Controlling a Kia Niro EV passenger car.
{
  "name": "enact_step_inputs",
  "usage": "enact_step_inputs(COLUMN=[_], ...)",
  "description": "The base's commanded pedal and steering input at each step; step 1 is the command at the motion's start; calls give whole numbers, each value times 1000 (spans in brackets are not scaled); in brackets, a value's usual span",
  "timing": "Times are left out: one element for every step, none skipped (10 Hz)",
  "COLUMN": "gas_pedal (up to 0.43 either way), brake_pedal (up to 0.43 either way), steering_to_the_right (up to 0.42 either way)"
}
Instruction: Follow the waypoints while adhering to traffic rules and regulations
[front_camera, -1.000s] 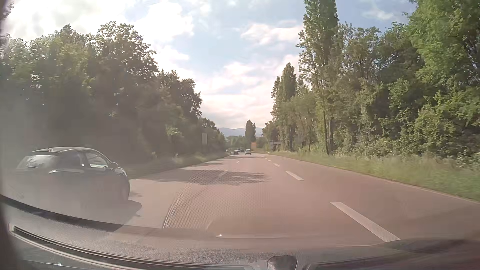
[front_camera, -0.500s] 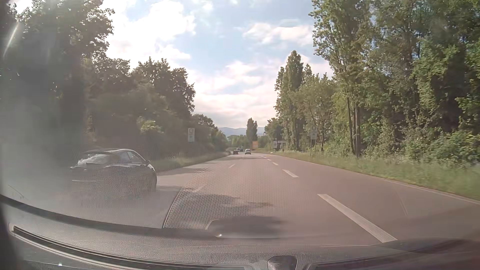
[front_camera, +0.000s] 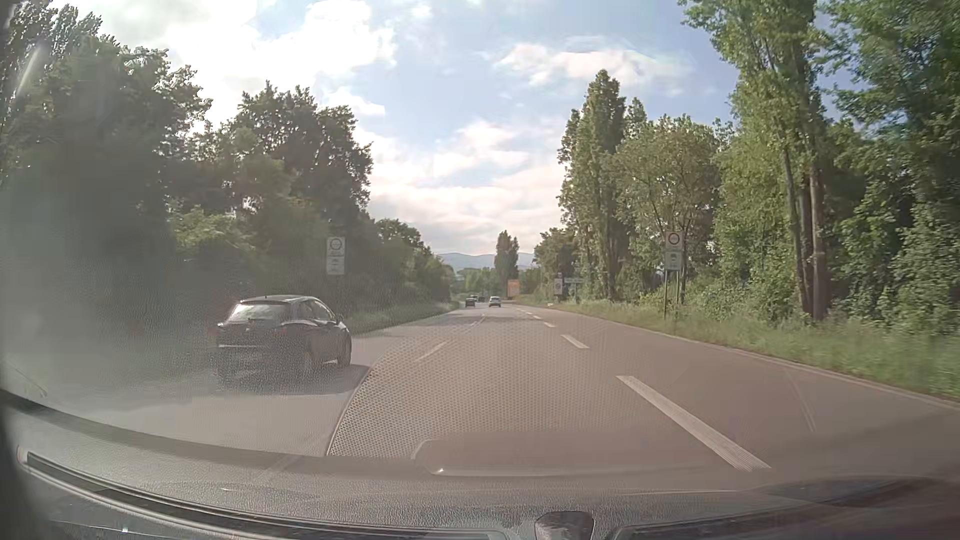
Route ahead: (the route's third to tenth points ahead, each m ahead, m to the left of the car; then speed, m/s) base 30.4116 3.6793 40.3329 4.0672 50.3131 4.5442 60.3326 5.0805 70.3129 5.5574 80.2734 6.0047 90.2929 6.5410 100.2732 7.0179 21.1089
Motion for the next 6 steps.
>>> enact_step_inputs(gas_pedal=[169,169,169,169,169,169], brake_pedal=[0,0,0,0,0,0], steering_to_the_right=[-4,-4,-3,-4,-4,-3])
